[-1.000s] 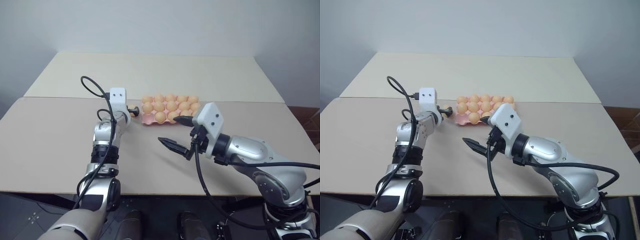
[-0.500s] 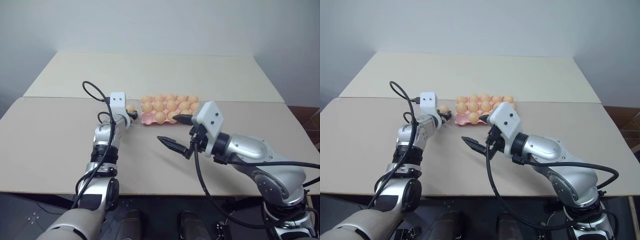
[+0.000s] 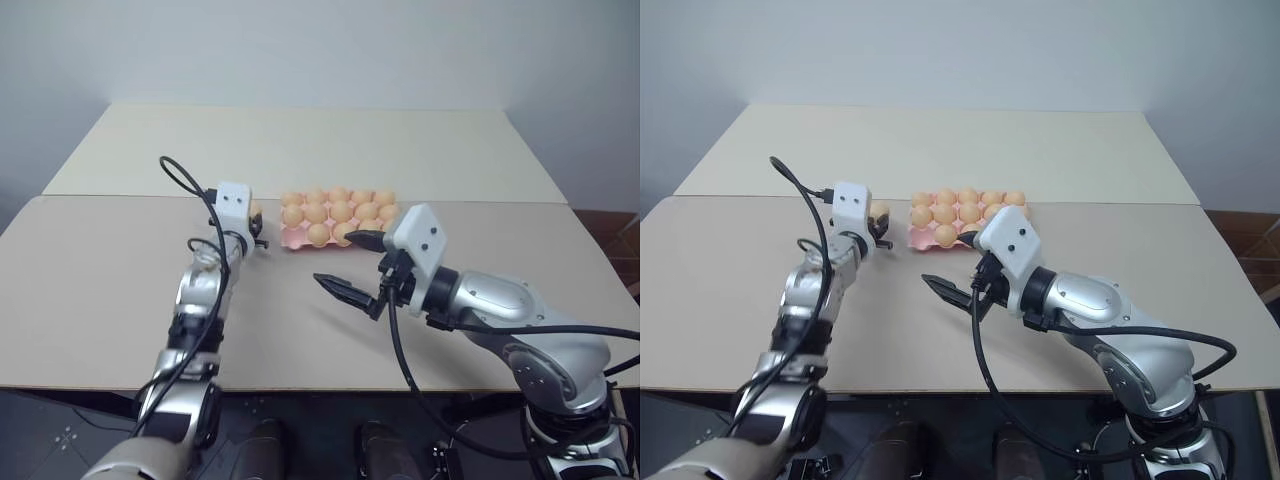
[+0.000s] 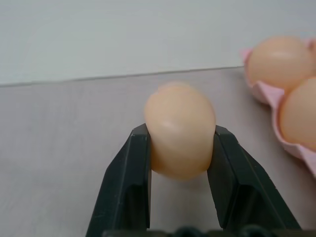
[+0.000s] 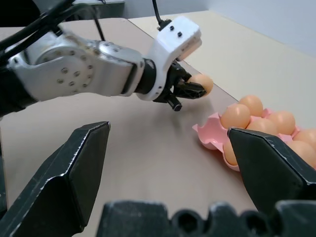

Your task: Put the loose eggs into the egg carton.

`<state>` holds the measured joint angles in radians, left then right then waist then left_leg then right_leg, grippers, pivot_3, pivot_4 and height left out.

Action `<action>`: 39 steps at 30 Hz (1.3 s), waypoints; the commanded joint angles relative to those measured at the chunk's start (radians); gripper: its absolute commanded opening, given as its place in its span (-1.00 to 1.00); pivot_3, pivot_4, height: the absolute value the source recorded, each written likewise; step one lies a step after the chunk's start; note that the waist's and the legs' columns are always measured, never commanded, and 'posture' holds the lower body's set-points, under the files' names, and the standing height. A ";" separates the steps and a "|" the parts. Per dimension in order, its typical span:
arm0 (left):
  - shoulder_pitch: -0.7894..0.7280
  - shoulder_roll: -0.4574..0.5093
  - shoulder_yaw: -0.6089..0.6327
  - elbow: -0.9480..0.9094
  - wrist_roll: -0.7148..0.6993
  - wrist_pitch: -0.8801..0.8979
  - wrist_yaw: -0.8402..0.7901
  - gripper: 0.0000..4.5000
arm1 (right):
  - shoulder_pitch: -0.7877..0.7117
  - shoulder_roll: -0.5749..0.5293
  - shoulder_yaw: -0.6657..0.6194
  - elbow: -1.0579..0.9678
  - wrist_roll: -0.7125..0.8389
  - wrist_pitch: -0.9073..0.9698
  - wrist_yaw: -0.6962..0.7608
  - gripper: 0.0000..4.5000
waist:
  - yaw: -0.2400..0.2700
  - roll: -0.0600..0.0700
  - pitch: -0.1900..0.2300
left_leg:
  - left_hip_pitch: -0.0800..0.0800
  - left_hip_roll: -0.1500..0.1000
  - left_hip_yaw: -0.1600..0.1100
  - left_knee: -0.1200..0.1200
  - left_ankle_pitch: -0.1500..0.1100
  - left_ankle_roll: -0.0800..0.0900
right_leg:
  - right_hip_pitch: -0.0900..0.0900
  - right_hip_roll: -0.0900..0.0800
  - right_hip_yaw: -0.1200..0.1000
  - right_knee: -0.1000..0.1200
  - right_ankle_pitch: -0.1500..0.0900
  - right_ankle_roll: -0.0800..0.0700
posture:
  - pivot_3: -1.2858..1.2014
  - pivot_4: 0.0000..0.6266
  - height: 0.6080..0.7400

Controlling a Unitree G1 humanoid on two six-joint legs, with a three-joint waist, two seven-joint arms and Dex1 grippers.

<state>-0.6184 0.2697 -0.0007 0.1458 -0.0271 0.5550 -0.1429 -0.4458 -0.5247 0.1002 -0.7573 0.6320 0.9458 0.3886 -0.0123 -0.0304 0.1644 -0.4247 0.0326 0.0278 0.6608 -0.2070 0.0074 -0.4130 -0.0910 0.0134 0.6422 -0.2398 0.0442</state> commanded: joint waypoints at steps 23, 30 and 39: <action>-0.046 0.168 -0.224 -0.135 0.049 0.006 -0.362 -0.46 | 0.024 -0.067 -0.089 -0.049 0.061 0.017 0.009 1.00 | 0.005 0.000 0.000 | 0.001 0.000 0.000 0.000 0.001 -0.001 | 0.001 0.001 0.000 -0.001 0.000 -0.001 | 0.03 -0.52 1.00; -0.057 0.153 -0.215 -0.065 0.068 -0.022 -0.372 -0.46 | 0.019 -0.065 -0.084 -0.047 0.061 0.017 0.003 1.00 | 0.005 0.000 0.000 | 0.000 0.000 0.000 0.000 0.001 -0.001 | 0.001 0.001 0.000 -0.001 0.000 0.000 | 0.03 -0.52 1.00; -0.076 0.139 -0.222 -0.014 0.079 -0.057 -0.386 -0.46 | 0.007 -0.076 -0.090 -0.049 0.073 0.055 -0.012 1.00 | 0.004 0.000 0.000 | 0.000 0.000 0.000 0.000 0.001 -0.001 | 0.001 0.001 0.000 -0.001 0.000 0.000 | 0.03 -0.52 1.00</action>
<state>-0.6672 0.4139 -0.2225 0.1397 0.0414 0.5244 -0.5240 -0.4170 -0.5887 0.0266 -0.7752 0.6897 0.9778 0.3888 -0.0084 -0.0304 0.1644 -0.4242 0.0326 0.0279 0.6609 -0.2056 0.0059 -0.4123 -0.0899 0.0130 0.6417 -0.2394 0.0437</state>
